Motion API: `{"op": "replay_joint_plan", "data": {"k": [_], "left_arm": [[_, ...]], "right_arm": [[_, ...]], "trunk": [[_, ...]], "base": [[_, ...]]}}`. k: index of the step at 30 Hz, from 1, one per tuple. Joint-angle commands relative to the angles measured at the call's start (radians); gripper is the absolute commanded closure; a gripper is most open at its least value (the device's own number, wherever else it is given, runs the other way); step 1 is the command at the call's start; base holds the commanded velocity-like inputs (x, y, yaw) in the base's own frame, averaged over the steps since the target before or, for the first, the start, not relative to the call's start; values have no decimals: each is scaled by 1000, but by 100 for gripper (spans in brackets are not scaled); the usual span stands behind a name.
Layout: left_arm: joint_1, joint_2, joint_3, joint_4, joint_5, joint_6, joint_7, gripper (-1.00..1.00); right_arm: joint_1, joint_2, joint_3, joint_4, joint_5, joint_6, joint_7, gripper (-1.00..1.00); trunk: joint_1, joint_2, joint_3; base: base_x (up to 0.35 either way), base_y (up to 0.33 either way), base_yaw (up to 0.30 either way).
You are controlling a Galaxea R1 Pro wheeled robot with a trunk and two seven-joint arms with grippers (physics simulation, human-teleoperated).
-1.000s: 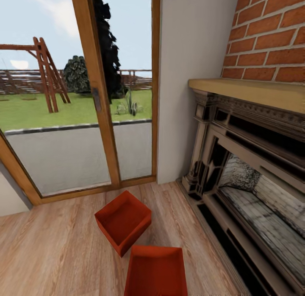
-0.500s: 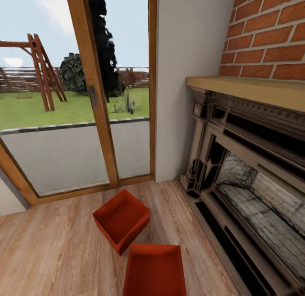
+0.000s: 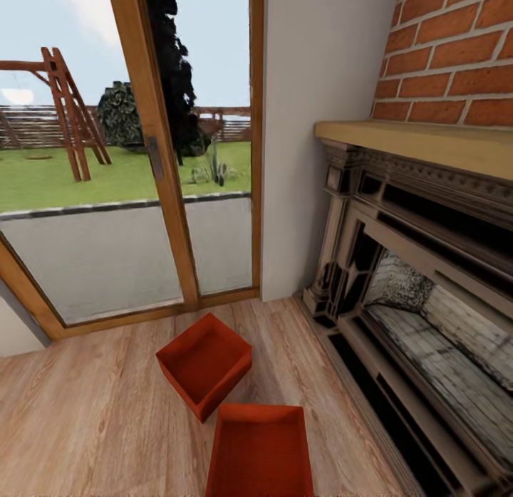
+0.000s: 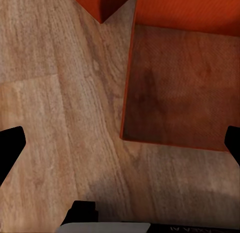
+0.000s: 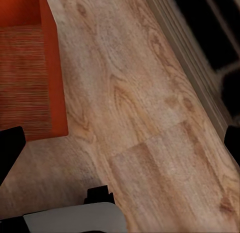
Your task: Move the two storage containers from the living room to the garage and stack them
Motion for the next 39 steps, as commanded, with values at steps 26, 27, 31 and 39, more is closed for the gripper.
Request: {"op": "replay_joint_plan", "data": {"k": [26,27,31,39], "left_arm": [[-1,3,-8,1,10,-3,5,-100],[-1,2,-8,1,10,-3,4,-100],[0,1,-8,1,9,-3,3,-100],[-1,7,-13,-43,8,-2,5,-100]], "right_arm": [[1,0,2,-2,-9,-1,-1,-100],[1,0,2,-1,-9,-1,-1,-100],[1,0,2,-4,-5,-1,-1,-100],[-34,-7,2,-47,-1,0,-2,-100]], "trunk": [[0,-1,-43],[0,-1,-45],[0,-1,-52],[0,-1,-65]], "base": [[0,0,0],[0,0,0],[0,0,0],[0,0,0]]}}
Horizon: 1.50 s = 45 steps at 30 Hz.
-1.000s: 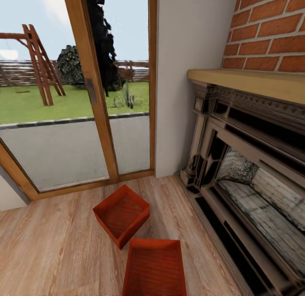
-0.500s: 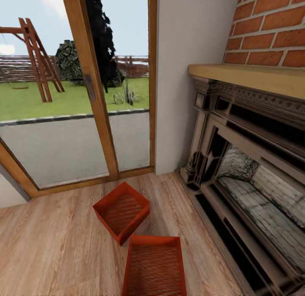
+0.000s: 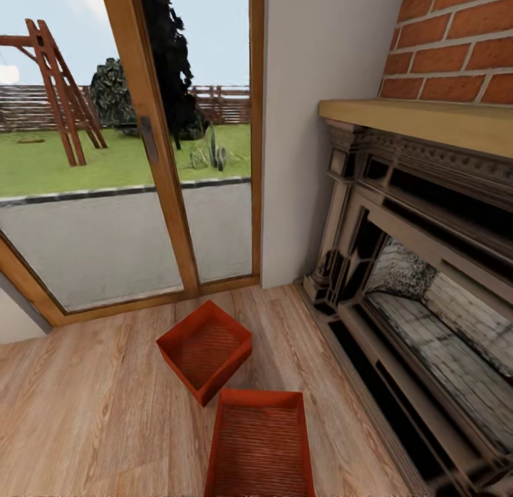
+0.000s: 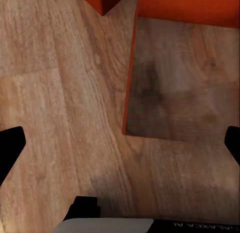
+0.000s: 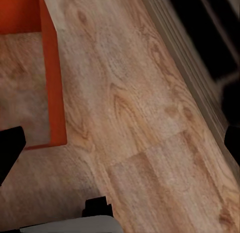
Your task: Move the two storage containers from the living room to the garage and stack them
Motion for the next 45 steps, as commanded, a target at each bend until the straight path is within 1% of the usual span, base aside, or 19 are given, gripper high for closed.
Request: {"op": "replay_joint_plan", "data": {"k": [1,3,5,6,7,9,12,35,45], "left_arm": [[0,0,-9,-10,9,-3,4,-100],[-1,1,-10,-36,8,11,4,-100],[-1,5,-9,-95,8,76,4,-100],[-1,7,-9,-134,8,121,4,-100],[-1,8,-8,-153,9,145,4,-100],[-1,8,-7,-173,9,171,3,-100],[-2,7,-7,-183,8,184,3,-100],[-1,10,-5,-178,6,186,2,-100],[-1,10,-5,-178,6,186,3,-100]], "right_arm": [[-5,-1,2,-3,-10,-4,-1,-100],[-16,-2,2,-15,-9,-3,-2,-100],[-30,-2,2,-32,-9,-1,-5,-100],[-39,-3,2,-38,-7,1,-6,-100],[-44,-3,2,-40,-5,2,-6,-100],[-49,-3,2,-41,-3,2,-5,-100],[-52,-2,3,-39,-2,0,-3,-100],[-53,-1,5,-32,-6,1,-5,-100],[-53,-2,0,-32,-8,3,-7,-100]], "trunk": [[0,-1,-3],[0,-1,-6],[0,-1,-9],[0,-1,-11],[0,-1,-12],[0,-1,-16],[0,-1,-21],[0,-1,-58],[0,-1,-75]], "base": [[0,0,0],[0,0,0],[0,0,0],[0,0,0],[0,0,0],[0,0,0],[0,0,0],[0,0,0],[0,0,0]]}}
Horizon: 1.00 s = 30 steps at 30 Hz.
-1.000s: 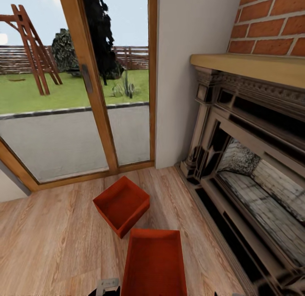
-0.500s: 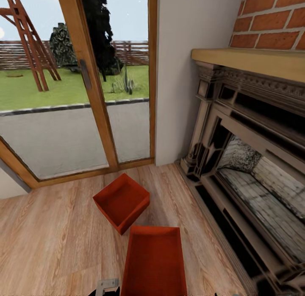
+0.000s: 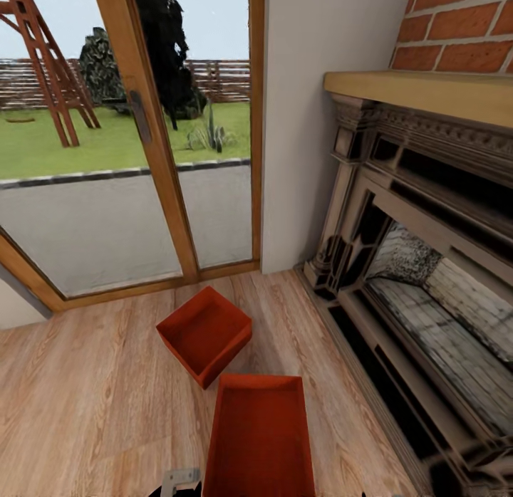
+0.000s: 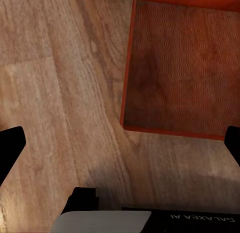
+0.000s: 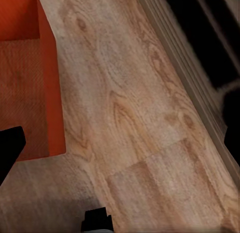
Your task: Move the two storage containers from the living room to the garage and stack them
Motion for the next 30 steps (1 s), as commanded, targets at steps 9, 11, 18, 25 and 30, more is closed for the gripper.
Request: {"op": "replay_joint_plan", "data": {"k": [9,11,18,25,30], "left_arm": [[0,0,-8,1,9,-6,6,-100],[0,-1,-9,1,9,-6,6,-100],[-1,0,-9,1,9,-3,6,-100],[-1,1,-9,0,9,0,9,-100],[-1,4,-9,-5,8,1,11,-100]], "right_arm": [[-1,0,1,0,-11,-4,-3,-100],[-1,-1,1,0,-10,-4,-3,-100],[-1,-1,1,-1,-6,-3,-3,-100],[-10,-10,1,-8,-4,-2,-4,-100],[-16,-48,-1,-12,-8,-3,2,-100]], "trunk": [[0,0,-16],[0,0,-19],[0,0,-30],[0,0,-42],[0,0,-50]], "base": [[0,0,0],[0,0,0],[0,0,0],[0,0,0],[0,0,0]]}}
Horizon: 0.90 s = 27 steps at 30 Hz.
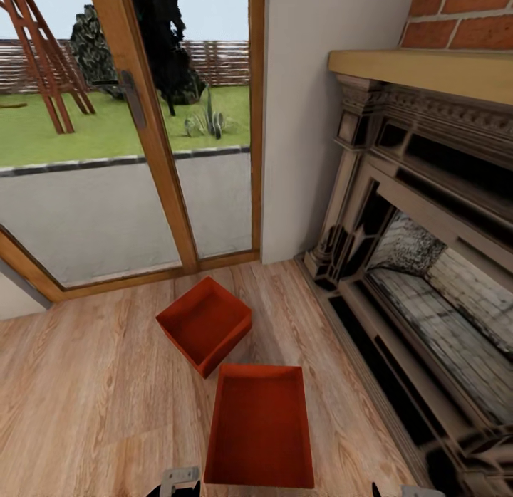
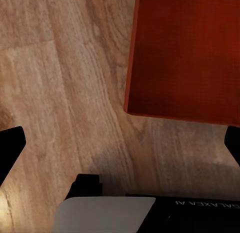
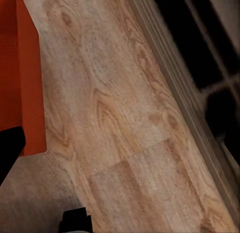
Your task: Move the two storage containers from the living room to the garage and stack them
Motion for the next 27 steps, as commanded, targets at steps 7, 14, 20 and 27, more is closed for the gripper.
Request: {"op": "replay_joint_plan", "data": {"k": [7,14,20,27], "left_arm": [[-1,0,-9,-4,11,-3,6,-100],[0,0,-9,-3,12,-3,9,-100],[0,-1,-9,0,12,-3,10,-100],[0,-1,-9,3,12,-3,6,-100]], "right_arm": [[-1,-6,2,-20,-11,-4,-3,-100],[-1,-7,4,-21,-12,-4,-4,-100],[-1,-7,4,-19,-17,-4,-6,-100],[-1,-6,4,-15,-21,-4,0,-100]], "trunk": [[0,0,-12],[0,0,-24],[0,0,-34],[0,0,-45]], "base": [[0,0,0],[0,0,0],[0,0,0],[0,0,0]]}}
